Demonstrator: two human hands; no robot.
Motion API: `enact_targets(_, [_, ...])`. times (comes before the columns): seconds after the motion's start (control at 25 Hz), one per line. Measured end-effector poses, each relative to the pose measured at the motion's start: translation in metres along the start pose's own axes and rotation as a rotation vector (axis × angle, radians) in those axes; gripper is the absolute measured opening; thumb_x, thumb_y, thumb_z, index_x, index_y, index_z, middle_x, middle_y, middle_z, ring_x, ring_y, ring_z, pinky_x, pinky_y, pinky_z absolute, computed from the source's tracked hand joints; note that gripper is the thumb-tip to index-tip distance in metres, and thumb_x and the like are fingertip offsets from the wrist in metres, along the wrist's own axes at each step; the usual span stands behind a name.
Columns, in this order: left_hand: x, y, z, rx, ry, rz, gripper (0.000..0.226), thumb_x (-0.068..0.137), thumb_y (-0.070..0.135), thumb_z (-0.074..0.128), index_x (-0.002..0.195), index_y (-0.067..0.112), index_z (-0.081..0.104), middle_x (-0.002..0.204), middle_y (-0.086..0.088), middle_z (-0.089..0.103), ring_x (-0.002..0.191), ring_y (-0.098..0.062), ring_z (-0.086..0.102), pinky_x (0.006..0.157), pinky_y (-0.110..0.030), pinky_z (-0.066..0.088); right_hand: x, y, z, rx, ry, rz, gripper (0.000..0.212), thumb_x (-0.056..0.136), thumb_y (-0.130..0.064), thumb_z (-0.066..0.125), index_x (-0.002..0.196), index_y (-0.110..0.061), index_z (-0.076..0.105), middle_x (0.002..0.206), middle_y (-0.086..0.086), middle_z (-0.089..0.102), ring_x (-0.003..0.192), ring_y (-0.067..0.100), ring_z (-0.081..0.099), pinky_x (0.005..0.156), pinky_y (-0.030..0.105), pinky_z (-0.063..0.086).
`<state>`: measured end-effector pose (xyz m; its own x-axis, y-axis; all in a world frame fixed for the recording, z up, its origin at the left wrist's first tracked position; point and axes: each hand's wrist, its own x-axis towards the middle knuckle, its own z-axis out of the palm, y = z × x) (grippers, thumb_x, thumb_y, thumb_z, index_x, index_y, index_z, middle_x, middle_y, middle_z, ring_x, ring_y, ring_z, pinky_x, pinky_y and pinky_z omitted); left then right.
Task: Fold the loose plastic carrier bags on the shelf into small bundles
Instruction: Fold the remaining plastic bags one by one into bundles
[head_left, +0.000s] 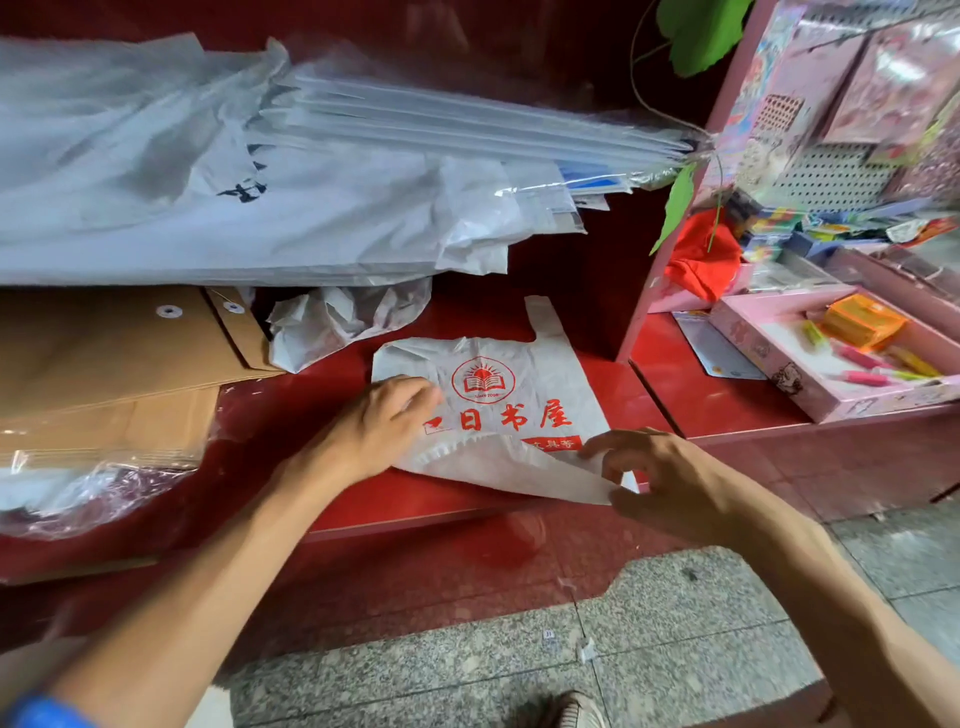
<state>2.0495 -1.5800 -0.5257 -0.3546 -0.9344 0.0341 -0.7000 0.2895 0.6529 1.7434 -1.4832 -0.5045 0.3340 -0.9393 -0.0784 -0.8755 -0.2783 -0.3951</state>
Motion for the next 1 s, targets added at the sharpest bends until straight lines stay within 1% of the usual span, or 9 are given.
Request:
enact_targets(0.08, [0.016, -0.005, -0.003, 0.224, -0.013, 0.023, 0.033, 0.091, 0.017, 0.050, 0.122, 0.017, 0.062, 0.135, 0.006, 0.056, 0.123, -0.016, 0.053, 0.100, -0.027, 0.039, 0.000, -0.005, -0.005, 0.053, -0.009, -0.008, 0.016, 0.073, -0.022, 0.062, 0.077, -0.037, 0.063, 0.125, -0.019, 0.061, 0.103, -0.003, 0.052, 0.077, 0.003, 0.035])
enact_targets(0.2, [0.038, -0.012, -0.003, 0.307, 0.072, 0.022, 0.035, 0.085, 0.012, 0.054, 0.117, 0.018, 0.064, 0.131, 0.003, 0.055, 0.119, -0.023, 0.057, 0.098, -0.035, 0.045, 0.002, -0.006, -0.015, 0.145, -0.024, -0.006, 0.041, 0.067, -0.028, 0.056, 0.104, -0.024, 0.072, 0.111, -0.012, 0.069, 0.096, 0.008, 0.065, 0.079, 0.029, 0.051])
enact_targets(0.32, [0.054, -0.016, -0.005, 0.384, 0.081, -0.051, 0.048, 0.086, 0.020, 0.054, 0.134, 0.021, 0.055, 0.145, 0.000, 0.046, 0.130, -0.026, 0.048, 0.106, -0.037, 0.039, 0.005, -0.007, -0.020, 0.172, -0.001, 0.019, 0.038, 0.063, -0.035, 0.051, 0.091, -0.017, 0.069, 0.086, -0.002, 0.070, 0.075, 0.018, 0.065, 0.066, 0.041, 0.051])
enact_targets(0.44, [0.052, -0.011, -0.010, 0.301, 0.123, -0.048, 0.058, 0.091, 0.025, 0.053, 0.147, 0.019, 0.041, 0.155, -0.001, 0.035, 0.139, -0.021, 0.039, 0.111, -0.033, 0.031, 0.011, -0.007, -0.018, 0.192, 0.086, 0.076, 0.021, 0.065, -0.031, 0.049, 0.064, -0.011, 0.045, 0.058, -0.003, 0.041, 0.054, 0.012, 0.037, 0.051, 0.038, 0.034])
enact_targets(0.52, [0.039, -0.001, -0.011, 0.085, 0.112, -0.041, 0.060, 0.090, 0.048, 0.055, 0.142, 0.020, 0.047, 0.145, -0.001, 0.049, 0.130, -0.019, 0.048, 0.107, -0.033, 0.038, 0.017, -0.009, -0.017, 0.225, 0.140, 0.089, 0.017, 0.069, -0.027, 0.051, 0.061, -0.017, 0.039, 0.056, -0.007, 0.036, 0.052, 0.008, 0.032, 0.049, 0.032, 0.027])
enact_targets(0.64, [0.006, 0.016, -0.013, -0.088, -0.115, -0.107, 0.094, 0.068, 0.081, 0.058, 0.145, 0.031, 0.038, 0.119, 0.011, 0.065, 0.111, -0.010, 0.060, 0.097, -0.037, 0.048, 0.025, -0.008, -0.015, 0.238, 0.189, 0.112, 0.022, 0.077, -0.017, 0.060, 0.060, -0.019, 0.046, 0.053, -0.008, 0.042, 0.049, 0.006, 0.034, 0.047, 0.030, 0.028])
enact_targets(0.76, [-0.015, 0.014, -0.009, 0.023, -0.121, -0.163, 0.094, 0.069, 0.060, 0.078, 0.146, 0.024, 0.038, 0.093, 0.011, 0.065, 0.092, -0.008, 0.063, 0.090, -0.037, 0.051, 0.030, -0.008, -0.018, 0.194, 0.160, 0.135, 0.022, 0.079, -0.010, 0.063, 0.061, -0.018, 0.054, 0.053, -0.008, 0.047, 0.050, 0.006, 0.040, 0.048, 0.027, 0.031])
enact_targets(0.92, [-0.026, 0.010, -0.009, 0.170, -0.079, -0.086, 0.093, 0.071, 0.039, 0.084, 0.149, 0.026, 0.035, 0.134, 0.008, 0.044, 0.115, -0.016, 0.056, 0.100, -0.036, 0.046, 0.020, -0.010, -0.027, 0.264, -0.042, 0.141, 0.007, 0.078, -0.019, 0.074, 0.083, -0.023, 0.070, 0.073, 0.001, 0.065, 0.061, 0.005, 0.053, 0.056, 0.025, 0.039])
enact_targets(1.0, [-0.032, 0.011, -0.017, 0.089, -0.188, -0.071, 0.100, 0.072, 0.028, 0.084, 0.152, 0.032, 0.025, 0.140, 0.012, 0.043, 0.120, -0.010, 0.053, 0.094, -0.022, 0.045, 0.013, -0.008, -0.027, 0.279, -0.189, 0.156, 0.029, 0.076, -0.022, 0.078, 0.103, -0.030, 0.070, 0.090, -0.005, 0.070, 0.072, 0.001, 0.058, 0.064, 0.022, 0.042])
